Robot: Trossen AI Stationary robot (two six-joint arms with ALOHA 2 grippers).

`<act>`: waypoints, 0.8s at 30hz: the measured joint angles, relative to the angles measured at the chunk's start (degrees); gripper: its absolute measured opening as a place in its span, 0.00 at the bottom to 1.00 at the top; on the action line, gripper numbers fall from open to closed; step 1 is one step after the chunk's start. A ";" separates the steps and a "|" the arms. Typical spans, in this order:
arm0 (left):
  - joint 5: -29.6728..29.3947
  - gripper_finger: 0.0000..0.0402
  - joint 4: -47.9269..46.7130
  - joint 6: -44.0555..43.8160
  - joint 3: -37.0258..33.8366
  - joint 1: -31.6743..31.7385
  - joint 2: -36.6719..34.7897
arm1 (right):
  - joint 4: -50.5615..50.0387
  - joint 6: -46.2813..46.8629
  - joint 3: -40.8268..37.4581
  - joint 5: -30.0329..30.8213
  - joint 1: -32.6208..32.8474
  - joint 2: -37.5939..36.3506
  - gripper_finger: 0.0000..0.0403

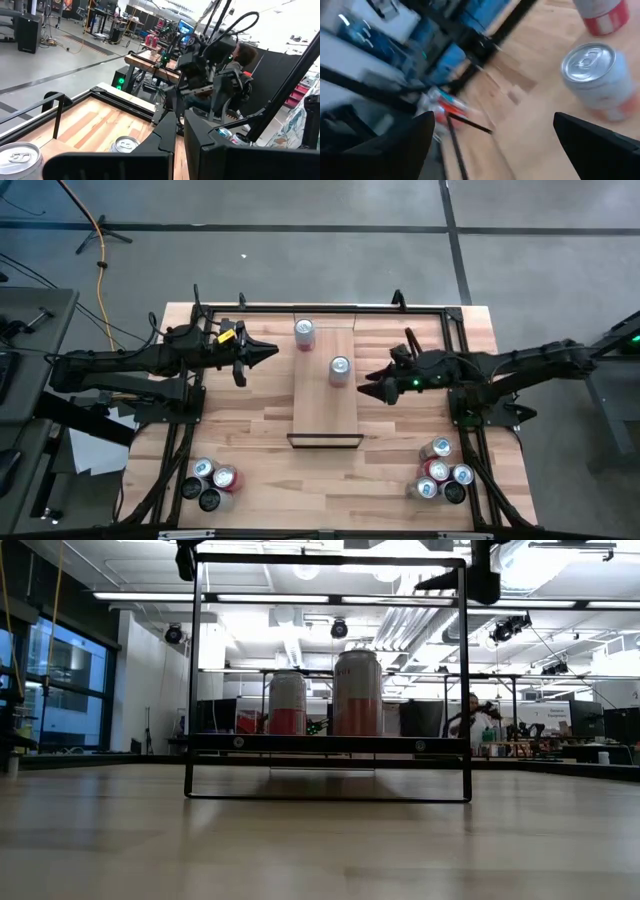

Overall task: Place canned beverage on shelf
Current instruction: Put the orange soda can on the shelf aligned with the pink soda can

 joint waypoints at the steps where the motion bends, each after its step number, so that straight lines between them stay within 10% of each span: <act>1: -0.18 0.00 0.09 -0.37 0.00 0.00 0.00 | 1.85 3.55 -1.59 0.33 0.04 0.06 0.98; 9: -1.17 0.00 0.18 -1.26 0.00 0.00 0.04 | 3.26 24.64 -7.92 2.27 0.41 4.87 0.81; 18: -1.50 0.00 0.16 -1.30 0.00 0.00 0.04 | 12.71 25.07 -7.92 1.70 -0.95 14.49 0.06; 24: -1.48 0.00 0.14 -1.31 0.00 0.00 0.04 | 13.83 26.58 -7.92 1.72 -1.97 18.29 0.03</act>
